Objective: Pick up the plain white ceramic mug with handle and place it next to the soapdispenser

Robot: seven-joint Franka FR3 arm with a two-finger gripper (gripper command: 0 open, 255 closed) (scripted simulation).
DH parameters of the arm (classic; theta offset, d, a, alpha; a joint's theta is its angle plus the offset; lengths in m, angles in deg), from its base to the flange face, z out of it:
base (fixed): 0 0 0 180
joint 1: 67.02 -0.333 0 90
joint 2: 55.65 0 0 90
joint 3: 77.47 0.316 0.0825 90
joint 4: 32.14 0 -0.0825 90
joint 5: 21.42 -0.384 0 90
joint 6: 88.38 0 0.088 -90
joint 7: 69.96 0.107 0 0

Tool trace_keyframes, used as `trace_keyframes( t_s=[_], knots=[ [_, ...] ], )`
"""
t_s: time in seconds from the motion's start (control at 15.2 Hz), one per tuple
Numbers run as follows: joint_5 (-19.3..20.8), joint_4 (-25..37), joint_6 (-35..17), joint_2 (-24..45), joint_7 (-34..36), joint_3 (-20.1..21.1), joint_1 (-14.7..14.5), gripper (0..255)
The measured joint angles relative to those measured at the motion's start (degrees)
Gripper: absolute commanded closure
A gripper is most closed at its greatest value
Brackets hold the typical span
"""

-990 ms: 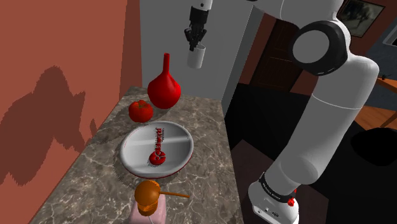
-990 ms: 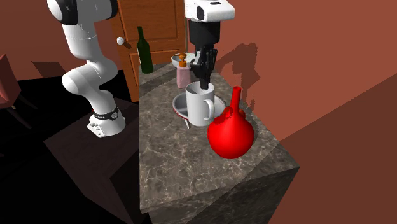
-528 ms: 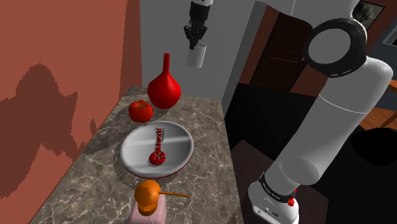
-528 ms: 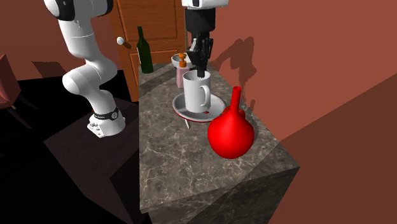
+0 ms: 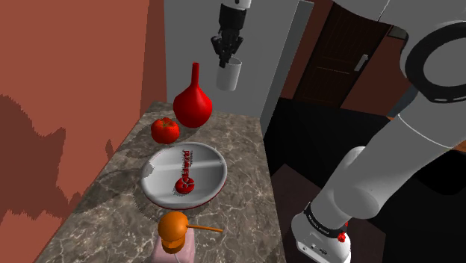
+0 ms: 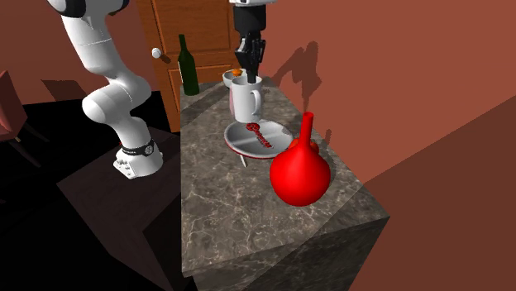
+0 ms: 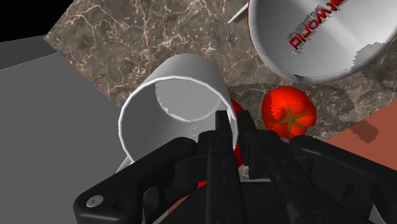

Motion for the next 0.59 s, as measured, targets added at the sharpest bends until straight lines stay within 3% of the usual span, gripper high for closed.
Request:
trace_keyframes(
  t_s=[0.59],
  knots=[
    [-1.6, -9.1, 0.4, -9.3, 10.2, 6.2, -4.3, 255]
  ],
)
